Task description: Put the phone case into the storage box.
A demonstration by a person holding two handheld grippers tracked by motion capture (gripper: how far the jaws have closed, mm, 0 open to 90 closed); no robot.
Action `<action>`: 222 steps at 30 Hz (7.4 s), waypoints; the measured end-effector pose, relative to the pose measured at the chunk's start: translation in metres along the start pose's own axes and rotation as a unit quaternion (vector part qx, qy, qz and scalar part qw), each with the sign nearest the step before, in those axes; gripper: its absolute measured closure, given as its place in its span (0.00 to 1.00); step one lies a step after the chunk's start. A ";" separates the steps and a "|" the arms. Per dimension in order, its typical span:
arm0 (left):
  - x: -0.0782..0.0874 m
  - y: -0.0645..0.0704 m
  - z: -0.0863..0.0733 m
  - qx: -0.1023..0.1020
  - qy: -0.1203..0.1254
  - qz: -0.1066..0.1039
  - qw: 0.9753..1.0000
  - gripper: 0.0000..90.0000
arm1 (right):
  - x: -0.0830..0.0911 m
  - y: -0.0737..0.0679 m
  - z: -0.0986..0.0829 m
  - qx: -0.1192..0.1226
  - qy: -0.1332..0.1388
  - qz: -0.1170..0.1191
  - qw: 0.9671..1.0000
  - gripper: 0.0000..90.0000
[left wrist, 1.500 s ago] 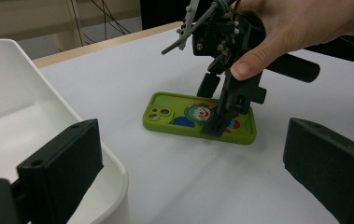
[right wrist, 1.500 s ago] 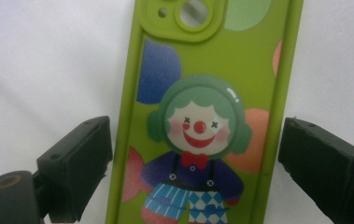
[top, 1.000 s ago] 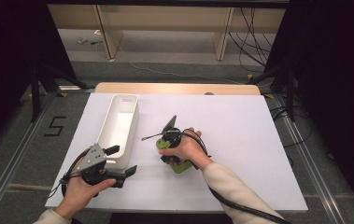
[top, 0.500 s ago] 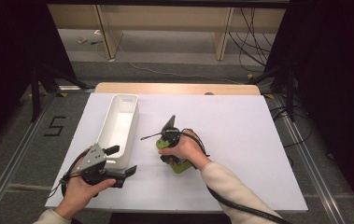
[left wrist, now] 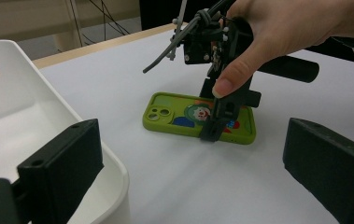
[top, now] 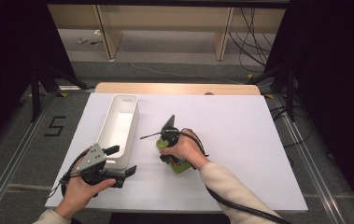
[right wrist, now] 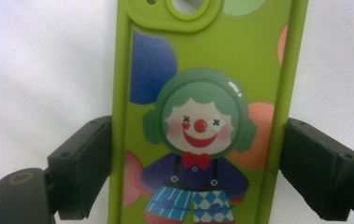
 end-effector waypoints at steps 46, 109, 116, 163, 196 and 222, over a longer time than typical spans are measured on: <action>0.000 -0.001 0.000 0.004 0.001 0.001 1.000 0.06 | 0.034 0.005 0.003 0.018 0.079 0.025 0.996 0.18; 0.000 0.000 0.000 0.003 0.001 0.004 1.000 0.06 | 0.059 0.025 -0.034 0.022 0.320 0.080 0.944 0.18; 0.000 -0.001 0.000 0.003 0.001 0.005 1.000 0.07 | 0.061 0.022 -0.037 0.026 0.338 0.084 0.937 0.18; -0.036 0.008 0.037 0.010 0.032 -0.008 0.999 0.11 | 0.085 0.039 -0.068 0.045 0.431 0.082 0.898 0.18; -0.109 0.012 0.062 -0.017 0.035 -0.059 0.998 0.09 | 0.083 0.054 -0.080 0.035 0.442 0.077 0.893 0.18; -0.139 0.017 0.060 -0.006 0.021 -0.079 0.997 0.21 | 0.073 0.053 -0.074 0.032 0.437 0.077 0.896 0.18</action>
Point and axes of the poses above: each handheld gripper's, and its own axes: x roughly backward along the jaws, z roughly out of its top, y roughly to its right, the point moved 4 cm from there along -x, roughly forward along the jaws, and after that the axes turned 6 degrees about y, right-handed, at the moved point
